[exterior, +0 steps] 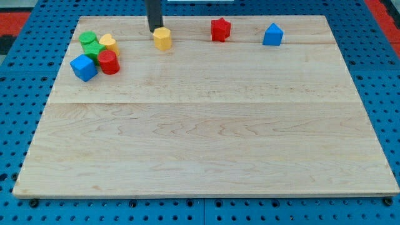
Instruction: Separate the red circle from the group of blocks
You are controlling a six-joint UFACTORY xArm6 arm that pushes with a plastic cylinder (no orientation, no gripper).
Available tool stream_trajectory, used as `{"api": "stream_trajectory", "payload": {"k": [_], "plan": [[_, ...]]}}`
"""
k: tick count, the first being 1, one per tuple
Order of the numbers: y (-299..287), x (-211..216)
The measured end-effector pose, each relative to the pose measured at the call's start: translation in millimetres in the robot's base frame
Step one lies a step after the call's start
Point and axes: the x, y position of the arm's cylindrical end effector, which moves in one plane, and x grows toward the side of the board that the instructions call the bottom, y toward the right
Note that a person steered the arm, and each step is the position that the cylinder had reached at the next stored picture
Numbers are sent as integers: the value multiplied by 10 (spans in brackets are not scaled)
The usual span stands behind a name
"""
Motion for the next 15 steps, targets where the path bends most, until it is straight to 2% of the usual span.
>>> {"api": "stream_trajectory", "payload": {"k": [1, 2, 3, 4, 6, 7, 10, 12, 14, 15], "plan": [[-108, -117], [-533, -75], [-810, 295], [-684, 519], [-621, 319], [-909, 281], [-1001, 423], [-917, 1130], [-1323, 1625], [-1135, 1836]]}}
